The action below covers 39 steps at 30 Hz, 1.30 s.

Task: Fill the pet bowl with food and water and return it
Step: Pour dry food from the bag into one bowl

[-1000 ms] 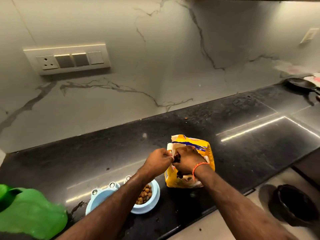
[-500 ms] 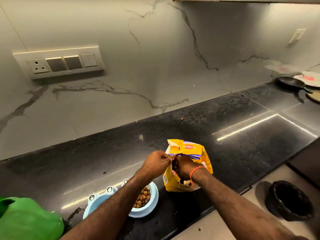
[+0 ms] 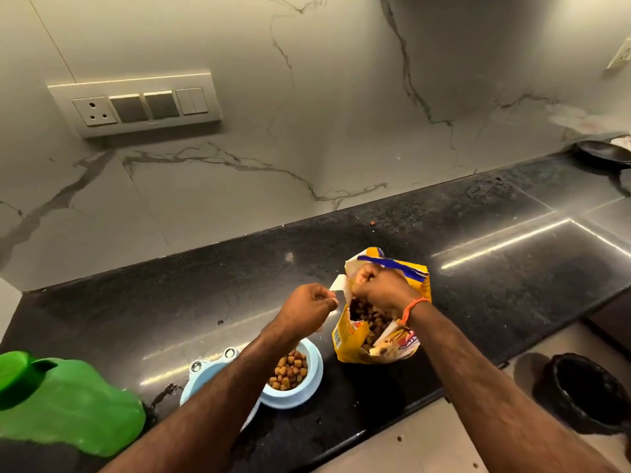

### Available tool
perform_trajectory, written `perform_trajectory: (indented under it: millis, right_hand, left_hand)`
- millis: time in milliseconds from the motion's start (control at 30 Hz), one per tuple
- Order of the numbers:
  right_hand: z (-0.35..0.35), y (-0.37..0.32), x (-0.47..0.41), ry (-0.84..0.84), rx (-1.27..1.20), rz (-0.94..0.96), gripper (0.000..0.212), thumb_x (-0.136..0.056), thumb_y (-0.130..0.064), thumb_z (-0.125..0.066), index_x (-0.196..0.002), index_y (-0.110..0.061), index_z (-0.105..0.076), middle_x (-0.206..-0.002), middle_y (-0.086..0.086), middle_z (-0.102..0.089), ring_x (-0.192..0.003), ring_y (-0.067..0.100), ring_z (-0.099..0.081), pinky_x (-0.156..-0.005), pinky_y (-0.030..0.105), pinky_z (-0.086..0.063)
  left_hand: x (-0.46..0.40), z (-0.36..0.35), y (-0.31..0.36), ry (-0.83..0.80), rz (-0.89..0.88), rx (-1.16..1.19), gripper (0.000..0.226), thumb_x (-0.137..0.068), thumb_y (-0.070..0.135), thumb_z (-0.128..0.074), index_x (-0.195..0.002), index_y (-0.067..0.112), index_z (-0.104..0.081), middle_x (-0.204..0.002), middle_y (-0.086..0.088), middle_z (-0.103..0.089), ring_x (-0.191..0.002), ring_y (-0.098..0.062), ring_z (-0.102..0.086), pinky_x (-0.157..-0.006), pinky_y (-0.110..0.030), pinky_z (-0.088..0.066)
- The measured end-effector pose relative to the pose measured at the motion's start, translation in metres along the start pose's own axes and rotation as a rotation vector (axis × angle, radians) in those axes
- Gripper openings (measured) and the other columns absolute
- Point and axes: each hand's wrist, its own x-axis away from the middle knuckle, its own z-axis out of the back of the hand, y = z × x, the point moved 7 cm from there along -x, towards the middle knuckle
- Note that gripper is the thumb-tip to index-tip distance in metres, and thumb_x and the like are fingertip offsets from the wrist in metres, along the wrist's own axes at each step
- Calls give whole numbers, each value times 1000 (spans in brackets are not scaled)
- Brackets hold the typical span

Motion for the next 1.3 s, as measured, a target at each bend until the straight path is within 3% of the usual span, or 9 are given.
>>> perform_trajectory:
  millis: [200, 333, 400, 567, 767, 900, 1033, 1200, 1300]
  right_hand:
    - [-37, -43, 17, -270, -565, -4, 22, -89, -4, -59, -74, -20, -58, -56, -1, -55, -43, 12, -43, -40, 19, -33]
    - [-108, -59, 26, -432, -623, -15, 26, -91, -4, -61, -71, -20, -55, -53, -2, -54, -36, 6, -39, -33, 14, -28]
    - [-140, -60, 26, -401, -609, 29, 28, -90, -2, -65, -71, -18, -55, -56, -2, -51, -38, 4, -40, -34, 18, -31]
    - [-176, -56, 29, -60, -301, 351, 26, -78, -8, -78, -69, -18, -56, -75, -6, -53, -61, 3, -46, -62, 21, -39]
    - [-200, -53, 56, 7, 46, 804, 17, -71, -8, -68, -86, -14, -61, -88, 3, -55, -80, 22, -49, -78, 36, -40]
    - [-195, -50, 60, 50, 75, 802, 20, -72, -7, -64, -92, -11, -65, -90, 9, -60, -83, 31, -54, -78, 44, -47]
    - [-186, -49, 62, 42, 0, 767, 16, -74, -3, -62, -85, -13, -65, -91, 2, -64, -88, 28, -58, -79, 50, -48]
    - [-172, -48, 66, 49, -207, 754, 22, -70, 2, -54, -77, -15, -66, -83, -6, -67, -83, 18, -62, -83, 43, -50]
    - [-167, -50, 72, 36, -266, 798, 24, -69, 5, -52, -75, -11, -70, -79, -6, -71, -79, 12, -64, -79, 34, -52]
  left_hand:
    - [14, 31, -27, 67, 68, 179, 10, -101, 18, -61, -99, 17, -71, -105, -11, -72, -100, -24, -70, -76, -37, -62]
    - [32, 52, -62, 131, 187, 337, 16, -99, 13, -57, -91, 13, -72, -94, -9, -77, -90, -25, -73, -74, -35, -62]
    - [44, 57, -81, 135, 237, 377, 21, -95, 9, -53, -88, 13, -72, -81, -4, -77, -80, -22, -70, -76, -37, -60]
    - [69, 68, -119, 176, 345, 407, 19, -91, 7, -54, -93, 11, -73, -84, -10, -74, -76, -22, -69, -80, -38, -62]
    - [79, 65, -122, 160, 343, 387, 17, -84, 1, -52, -84, 10, -66, -73, -7, -67, -66, -13, -68, -68, -30, -61]
    - [79, 59, -115, 200, 348, 370, 15, -84, -1, -52, -79, 9, -62, -69, -6, -62, -61, -11, -65, -69, -29, -60]
    - [78, 59, -111, 304, 354, 321, 14, -80, -3, -52, -79, 2, -65, -75, -16, -58, -74, -24, -59, -75, -40, -54]
    - [74, 62, -109, 381, 363, 222, 23, -87, 5, -50, -82, -12, -65, -73, -18, -58, -74, -26, -54, -75, -46, -54]
    - [74, 63, -109, 398, 366, 178, 24, -89, 8, -54, -88, -13, -67, -79, -25, -66, -77, -37, -62, -89, -57, -57]
